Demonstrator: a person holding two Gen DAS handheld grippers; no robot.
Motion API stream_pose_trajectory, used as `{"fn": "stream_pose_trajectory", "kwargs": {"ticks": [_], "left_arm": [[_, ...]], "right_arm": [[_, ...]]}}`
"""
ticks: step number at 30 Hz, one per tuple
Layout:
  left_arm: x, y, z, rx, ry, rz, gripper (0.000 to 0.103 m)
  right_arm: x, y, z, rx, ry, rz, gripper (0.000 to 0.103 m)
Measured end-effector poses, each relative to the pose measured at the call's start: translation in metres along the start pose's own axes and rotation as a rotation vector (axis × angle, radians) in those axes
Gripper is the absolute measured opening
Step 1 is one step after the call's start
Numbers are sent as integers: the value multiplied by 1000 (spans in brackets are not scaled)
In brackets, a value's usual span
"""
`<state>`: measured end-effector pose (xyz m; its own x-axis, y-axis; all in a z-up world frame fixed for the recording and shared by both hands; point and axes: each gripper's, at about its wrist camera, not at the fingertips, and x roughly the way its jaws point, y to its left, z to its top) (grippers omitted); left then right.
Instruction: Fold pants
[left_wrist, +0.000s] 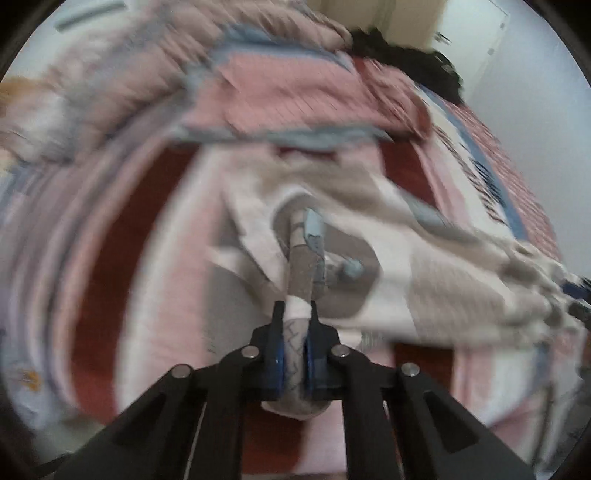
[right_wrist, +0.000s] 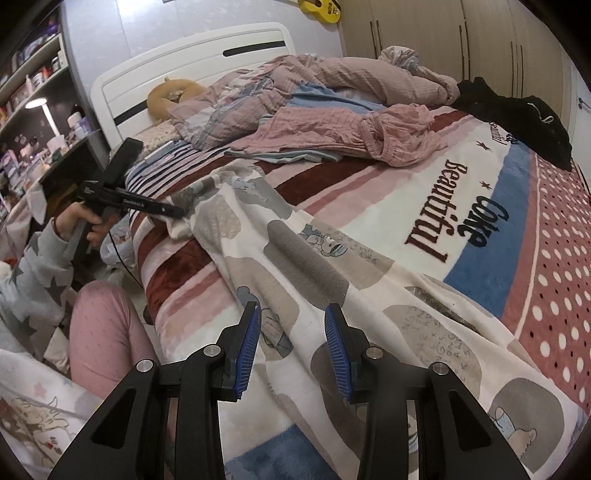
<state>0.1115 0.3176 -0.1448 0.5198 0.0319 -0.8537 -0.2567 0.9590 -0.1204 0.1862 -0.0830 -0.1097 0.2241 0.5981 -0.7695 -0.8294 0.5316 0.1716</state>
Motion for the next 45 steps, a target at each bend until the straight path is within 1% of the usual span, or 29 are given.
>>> {"fn": "stream_pose_trajectory", "kwargs": {"ticks": [1, 3, 4, 5, 6, 8, 11, 12, 13, 15, 17, 18, 19, 20, 22, 24, 26, 28, 31, 35, 38, 39, 41, 43, 45], "left_arm": [[-4, 4, 3, 0, -18, 15, 6], [-8, 9, 10, 23, -54, 132, 5], [-5, 12, 12, 44, -59, 230, 5], [0, 18, 15, 44, -46, 266, 5], [5, 26, 16, 21, -24, 247, 5], [16, 43, 17, -60, 20, 153, 5], [18, 42, 14, -70, 26, 125, 7], [18, 39, 12, -64, 32, 102, 10], [17, 33, 12, -55, 40, 80, 15], [12, 16, 14, -30, 33, 64, 41], [3, -6, 18, 11, -1, 26, 47], [-2, -20, 20, 33, -15, -14, 48], [-5, -30, 23, 46, -23, -39, 49], [-9, -42, 25, 63, -35, -63, 51], [-17, -69, 29, 114, -64, -105, 54], [-22, -94, 32, 159, -87, -138, 55], [-27, -116, 33, 195, -100, -174, 55], [-27, -138, 34, 229, -103, -206, 55], [-25, -163, 31, 273, -96, -237, 55], [-16, -181, 25, 306, -75, -264, 55], [-12, -187, 22, 328, -71, -263, 55], [-11, -187, 21, 332, -72, -262, 55], [-10, -187, 19, 333, -76, -261, 55], [-10, -186, 18, 327, -77, -272, 55], [-9, -183, 17, 320, -77, -278, 55]], "right_arm": [[-2, 0, -1, 2, -2, -2, 31], [-4, -1, -1, 4, -5, -6, 31], [-4, -2, -2, 6, -7, -8, 31], [-4, -2, -2, 7, -7, -9, 31], [-5, -3, -2, 9, -8, -9, 31], [-5, -3, -4, 11, -7, -12, 31], [-4, -10, -8, 10, 8, -44, 31], [-2, -14, -10, 13, 19, -67, 33], [-1, -18, -11, 16, 26, -83, 40], [4, -34, -11, 26, 54, -128, 46], [10, -47, -10, 27, 87, -161, 46], [14, -56, -8, 23, 110, -182, 48], [18, -61, -6, 18, 124, -194, 53], [24, -69, -4, 5, 147, -219, 54], [33, -83, 0, -5, 182, -248, 55], [42, -98, 1, 16, 210, -237, 55], [49, -108, -2, 30, 255, -183, 54], [54, -109, -6, 12, 296, -107, 55], [54, -106, -9, -45, 325, -47, 56], [52, -99, -13, -98, 367, -31, 56], [47, -86, -13, -148, 365, -75, 56], [44, -78, -15, -180, 356, -94, 55], [38, -65, -20, -232, 342, -129, 47], [35, -50, -26, -275, 340, -140, 32], [36, -38, -31, -317, 349, -164, 23]]}}
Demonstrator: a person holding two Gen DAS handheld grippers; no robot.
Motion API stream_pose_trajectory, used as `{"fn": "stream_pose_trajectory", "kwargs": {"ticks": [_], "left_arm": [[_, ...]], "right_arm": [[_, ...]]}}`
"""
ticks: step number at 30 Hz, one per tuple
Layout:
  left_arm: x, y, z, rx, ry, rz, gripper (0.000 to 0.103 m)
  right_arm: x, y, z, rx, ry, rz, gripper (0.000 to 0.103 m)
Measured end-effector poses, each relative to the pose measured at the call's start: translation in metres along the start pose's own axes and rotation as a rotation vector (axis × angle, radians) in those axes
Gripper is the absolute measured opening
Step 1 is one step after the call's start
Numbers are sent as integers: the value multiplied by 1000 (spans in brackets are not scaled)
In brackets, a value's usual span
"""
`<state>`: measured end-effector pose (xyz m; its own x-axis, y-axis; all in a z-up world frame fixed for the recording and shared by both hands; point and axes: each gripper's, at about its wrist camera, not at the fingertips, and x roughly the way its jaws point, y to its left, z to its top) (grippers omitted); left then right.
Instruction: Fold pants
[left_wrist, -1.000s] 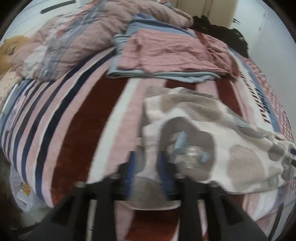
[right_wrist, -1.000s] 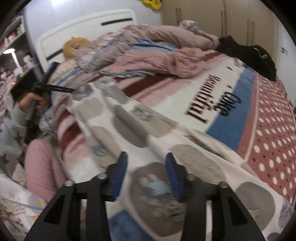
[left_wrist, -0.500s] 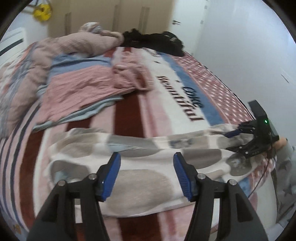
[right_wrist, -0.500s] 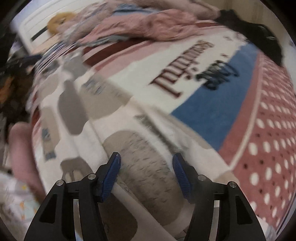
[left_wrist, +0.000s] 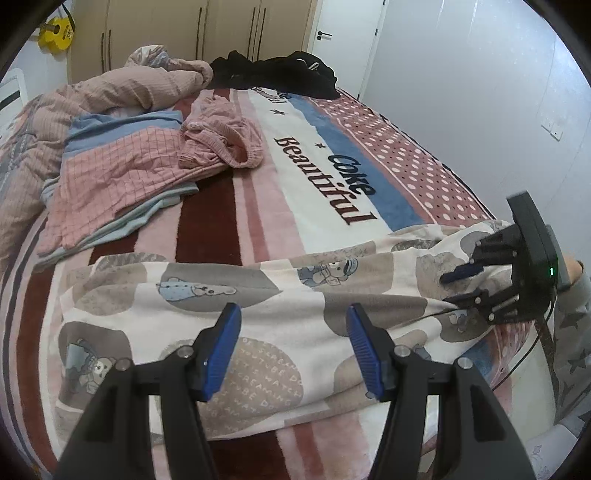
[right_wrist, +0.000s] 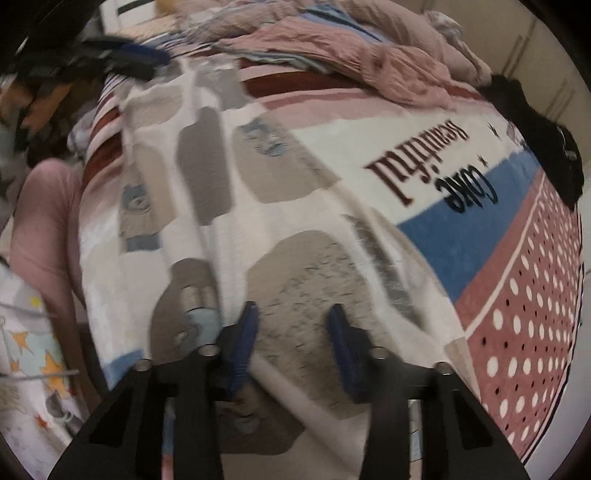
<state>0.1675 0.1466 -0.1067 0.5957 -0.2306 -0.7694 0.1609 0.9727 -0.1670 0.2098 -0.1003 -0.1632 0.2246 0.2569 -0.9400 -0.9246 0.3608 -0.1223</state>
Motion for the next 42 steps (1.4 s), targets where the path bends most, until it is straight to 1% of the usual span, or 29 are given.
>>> {"fn": "stream_pose_trajectory", "kwargs": {"ticks": [2, 4, 6, 8, 9, 10, 12, 14, 18, 20, 21, 23, 25, 26, 27, 28, 29, 30, 31, 36, 40, 42], "left_arm": [[0, 2, -2, -4, -1, 1, 55], [1, 4, -3, -8, -1, -2, 55], [2, 7, -4, -18, 0, -3, 55], [2, 8, -6, -27, -3, -9, 55], [2, 8, -7, -30, -3, -13, 55], [2, 9, -8, -31, -2, -17, 55], [5, 8, -9, -31, 0, -15, 55], [8, 8, -10, -30, 5, -12, 55], [16, 9, -11, -31, 18, -16, 55], [19, 10, -12, -32, 22, -15, 55], [19, 10, -12, -32, 23, -15, 55], [20, 12, -13, -33, 24, -18, 55], [21, 14, -12, -39, 25, -21, 55], [22, 16, -12, -44, 25, -23, 55], [22, 16, -12, -47, 24, -24, 55], [22, 17, -12, -51, 22, -24, 55], [22, 18, -13, -53, 21, -23, 55], [22, 19, -13, -54, 19, -20, 55], [21, 20, -13, -55, 17, -15, 55], [18, 28, -17, -77, 15, -4, 55], [16, 33, -19, -92, 10, -3, 55], [15, 34, -20, -94, 7, -4, 55]], "right_arm": [[0, 12, 1, -38, 0, -45, 20], [-1, 20, 1, -73, -5, -64, 11], [1, 16, 4, -69, -10, -56, 12], [4, 0, 8, -24, -20, -44, 26], [4, -13, 10, 14, -33, -39, 38], [6, -19, 12, 34, -39, -34, 43], [13, -42, 19, 98, -37, 0, 43], [20, -51, 24, 119, -22, 22, 44], [34, -61, 37, 127, -31, 76, 56], [37, -59, 41, 123, -31, 95, 57], [37, -55, 43, 116, -26, 105, 57], [36, -47, 43, 90, -17, 125, 47], [31, -38, 42, 60, -15, 135, 32], [30, -35, 42, 53, -11, 138, 27], [29, -32, 41, 47, -4, 135, 15], [30, -31, 41, 43, 0, 123, 11], [30, -28, 42, 31, -1, 100, 9], [29, -28, 42, 33, -5, 82, 5], [28, -28, 43, 42, -15, 66, 3], [18, -29, 45, 53, -73, -13, 2], [17, -34, 49, 57, -82, -67, 2], [19, -35, 54, 54, -81, -119, 2]]}}
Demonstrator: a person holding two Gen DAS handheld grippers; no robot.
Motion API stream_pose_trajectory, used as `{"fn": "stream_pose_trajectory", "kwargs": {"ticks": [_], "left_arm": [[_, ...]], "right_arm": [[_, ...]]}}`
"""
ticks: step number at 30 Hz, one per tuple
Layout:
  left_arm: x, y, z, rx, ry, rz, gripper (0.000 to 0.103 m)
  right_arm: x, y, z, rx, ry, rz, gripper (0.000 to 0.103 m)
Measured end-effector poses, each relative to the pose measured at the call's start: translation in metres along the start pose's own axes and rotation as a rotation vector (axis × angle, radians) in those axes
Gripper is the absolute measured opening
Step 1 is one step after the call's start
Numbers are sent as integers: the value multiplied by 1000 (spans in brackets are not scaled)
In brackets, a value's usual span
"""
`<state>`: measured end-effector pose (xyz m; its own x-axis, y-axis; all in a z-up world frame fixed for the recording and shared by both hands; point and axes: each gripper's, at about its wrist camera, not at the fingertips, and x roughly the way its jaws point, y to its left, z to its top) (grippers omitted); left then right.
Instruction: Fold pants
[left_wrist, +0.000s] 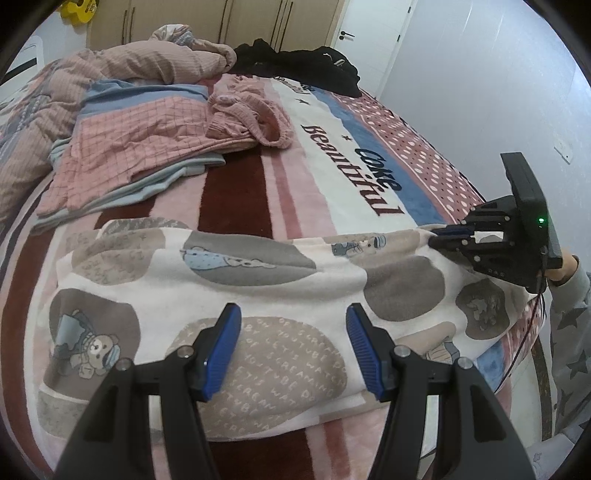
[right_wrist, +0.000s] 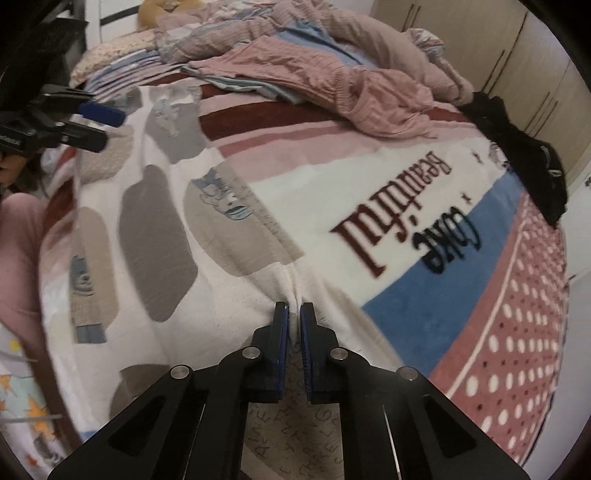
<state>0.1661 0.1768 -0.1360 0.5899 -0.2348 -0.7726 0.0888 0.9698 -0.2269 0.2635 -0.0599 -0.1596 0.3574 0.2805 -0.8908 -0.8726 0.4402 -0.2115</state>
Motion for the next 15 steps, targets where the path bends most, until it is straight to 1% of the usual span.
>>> {"fn": "stream_pose_trajectory", "kwargs": {"ticks": [5, 12, 14, 15], "left_arm": [[-3, 1, -1, -1, -6, 4, 55], [0, 3, -3, -13, 4, 9, 55], [0, 3, -4, -14, 7, 18, 55], [0, 3, -4, -13, 7, 17, 56]], "right_arm": [[10, -7, 9, 12, 4, -87, 1], [28, -16, 14, 93, 16, -95, 3], [21, -19, 11, 110, 10, -98, 13], [15, -22, 9, 112, 5, -103, 24]]}}
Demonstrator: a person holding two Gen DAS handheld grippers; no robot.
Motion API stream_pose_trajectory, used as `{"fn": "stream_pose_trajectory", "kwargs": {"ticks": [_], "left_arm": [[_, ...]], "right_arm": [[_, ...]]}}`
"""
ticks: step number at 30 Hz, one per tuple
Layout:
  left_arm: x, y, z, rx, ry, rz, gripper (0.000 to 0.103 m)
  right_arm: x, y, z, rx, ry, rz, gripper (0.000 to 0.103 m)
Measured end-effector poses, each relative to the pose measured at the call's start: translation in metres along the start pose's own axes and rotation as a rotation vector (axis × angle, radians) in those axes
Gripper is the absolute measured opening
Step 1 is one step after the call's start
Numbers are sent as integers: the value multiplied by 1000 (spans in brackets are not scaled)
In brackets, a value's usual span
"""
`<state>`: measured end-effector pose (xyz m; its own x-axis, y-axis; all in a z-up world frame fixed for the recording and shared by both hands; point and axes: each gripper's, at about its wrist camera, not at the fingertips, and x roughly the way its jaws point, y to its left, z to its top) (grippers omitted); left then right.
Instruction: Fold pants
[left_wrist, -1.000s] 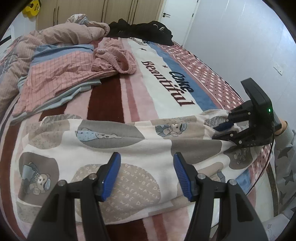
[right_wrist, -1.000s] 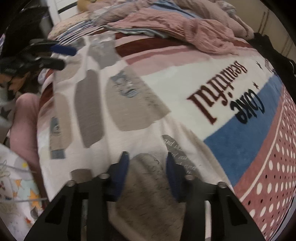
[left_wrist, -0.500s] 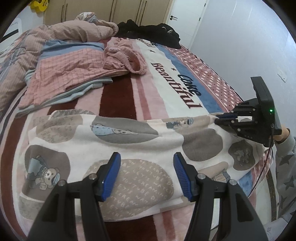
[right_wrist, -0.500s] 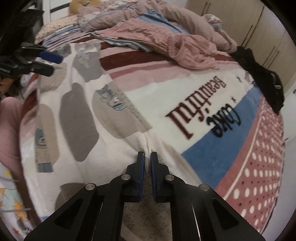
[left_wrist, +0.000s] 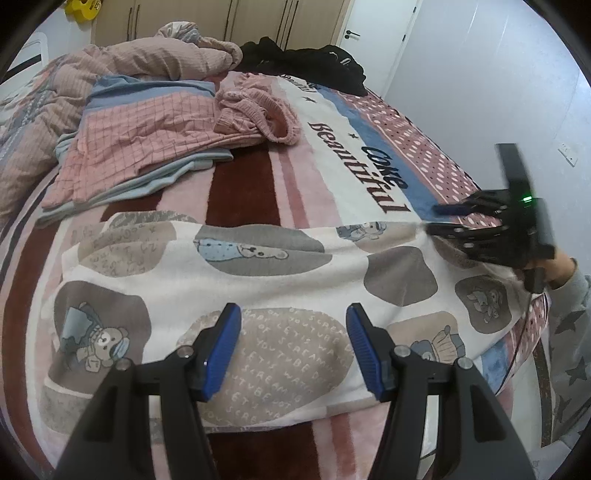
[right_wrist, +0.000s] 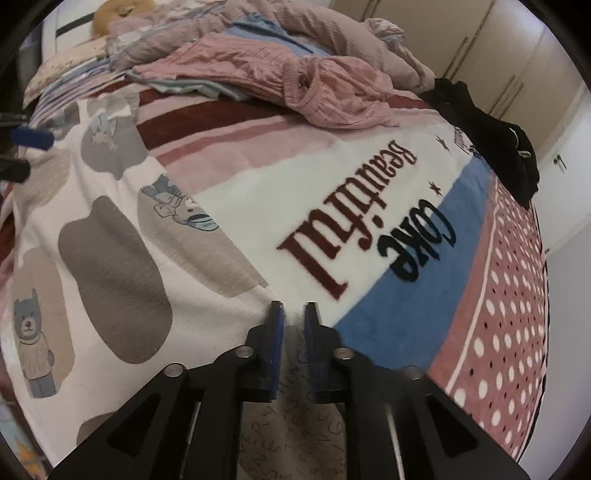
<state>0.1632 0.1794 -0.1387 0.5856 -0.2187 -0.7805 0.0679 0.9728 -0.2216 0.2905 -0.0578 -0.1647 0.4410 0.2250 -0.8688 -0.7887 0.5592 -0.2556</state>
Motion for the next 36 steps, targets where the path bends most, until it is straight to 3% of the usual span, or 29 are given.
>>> {"fn": "stream_pose_trajectory", "kwargs": {"ticks": [1, 3, 6, 9, 12, 17, 19, 21, 23, 25, 30, 32, 33, 34, 36], "left_arm": [[0, 0, 0, -1, -1, -1, 57], [-2, -1, 0, -5, -11, -1, 61], [-5, -5, 1, -1, -26, -5, 63], [-10, -6, 1, -7, -45, 5, 68], [-15, -1, 0, -36, -56, 8, 70], [-24, 14, -11, -108, -83, 32, 76], [-26, 20, -17, -135, -82, 31, 76], [-27, 24, -21, -155, -77, 37, 76], [-27, 24, -24, -162, -72, 44, 76], [-29, 24, -25, -165, -78, 61, 76], [-36, 35, -33, -223, -93, 60, 76], [-38, 39, -38, -234, -94, 71, 76], [-39, 41, -39, -238, -95, 78, 76], [-40, 44, -41, -244, -96, 87, 76], [-45, 53, -46, -265, -104, 100, 76]], "right_arm": [[-8, -5, -4, 4, -9, -1, 34], [-30, -24, -19, 35, -13, -20, 41], [-61, -63, -60, 120, 24, -99, 42], [-95, -107, -116, 318, 28, -139, 42], [-136, -143, -187, 596, -38, -152, 51], [-186, -137, -285, 891, -148, -151, 64], [-199, -127, -321, 1001, -228, -125, 79], [-202, -115, -355, 1123, -276, -103, 81], [-197, -110, -370, 1172, -285, -103, 81], [-182, -111, -378, 1221, -312, -44, 82], [-168, -136, -387, 1369, -475, -24, 82], [-165, -146, -389, 1417, -509, -42, 75], [-164, -151, -388, 1445, -495, -92, 48], [-162, -155, -387, 1453, -459, -129, 10], [-161, -161, -389, 1478, -438, -183, 7]]}}
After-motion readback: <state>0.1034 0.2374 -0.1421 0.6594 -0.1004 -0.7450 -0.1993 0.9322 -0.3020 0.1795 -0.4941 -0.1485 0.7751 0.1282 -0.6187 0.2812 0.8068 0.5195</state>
